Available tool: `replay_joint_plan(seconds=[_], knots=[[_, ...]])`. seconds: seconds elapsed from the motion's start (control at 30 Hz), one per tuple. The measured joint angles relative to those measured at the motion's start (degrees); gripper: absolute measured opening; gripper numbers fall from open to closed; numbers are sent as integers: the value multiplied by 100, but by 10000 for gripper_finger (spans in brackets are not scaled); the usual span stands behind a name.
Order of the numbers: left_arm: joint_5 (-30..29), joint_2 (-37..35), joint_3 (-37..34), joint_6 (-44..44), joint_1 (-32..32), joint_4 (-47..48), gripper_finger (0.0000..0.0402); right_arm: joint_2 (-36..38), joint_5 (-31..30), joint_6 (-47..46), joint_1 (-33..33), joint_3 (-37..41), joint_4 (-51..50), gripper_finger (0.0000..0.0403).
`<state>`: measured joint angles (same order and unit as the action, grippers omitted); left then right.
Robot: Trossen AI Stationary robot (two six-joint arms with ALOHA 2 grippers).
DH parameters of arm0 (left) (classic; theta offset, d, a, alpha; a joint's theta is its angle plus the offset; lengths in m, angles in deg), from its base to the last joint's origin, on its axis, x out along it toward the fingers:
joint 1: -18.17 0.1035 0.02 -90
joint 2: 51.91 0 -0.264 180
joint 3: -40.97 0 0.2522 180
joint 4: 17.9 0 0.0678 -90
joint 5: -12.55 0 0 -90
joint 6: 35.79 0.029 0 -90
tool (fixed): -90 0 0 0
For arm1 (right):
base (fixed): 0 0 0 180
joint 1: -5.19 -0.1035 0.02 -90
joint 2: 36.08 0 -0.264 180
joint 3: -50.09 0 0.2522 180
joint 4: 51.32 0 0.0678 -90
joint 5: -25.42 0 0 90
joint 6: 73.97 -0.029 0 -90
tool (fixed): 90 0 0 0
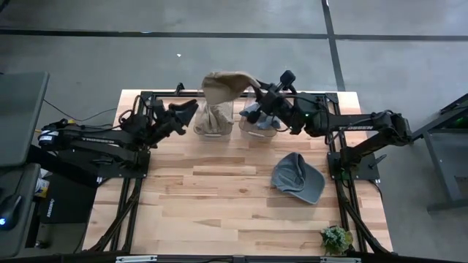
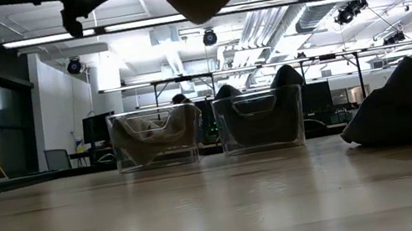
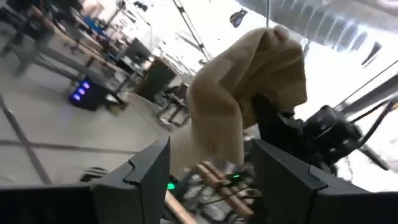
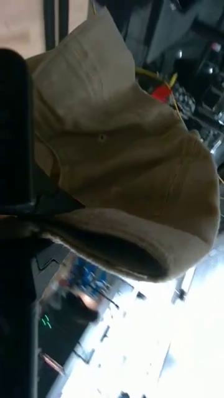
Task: Pick & Place hat
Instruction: Put the brown cap into the left transparent bin
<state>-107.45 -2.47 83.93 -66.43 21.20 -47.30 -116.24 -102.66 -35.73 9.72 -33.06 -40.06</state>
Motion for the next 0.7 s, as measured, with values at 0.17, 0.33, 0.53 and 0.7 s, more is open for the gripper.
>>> replay_joint_plan(seconds=[0.17,0.33,0.53,0.7], knots=[[-15,-10,1,585,-2,-6,207,-2,159,-704,12,0,-505,10],[116,-10,1,806,-2,-11,207,-2,266,-1252,12,0,-597,10],[218,-10,1,943,-2,-13,207,-2,434,-1792,36,0,-889,10],[364,-10,1,943,-2,-35,207,-23,618,-2220,36,0,-1096,10]])
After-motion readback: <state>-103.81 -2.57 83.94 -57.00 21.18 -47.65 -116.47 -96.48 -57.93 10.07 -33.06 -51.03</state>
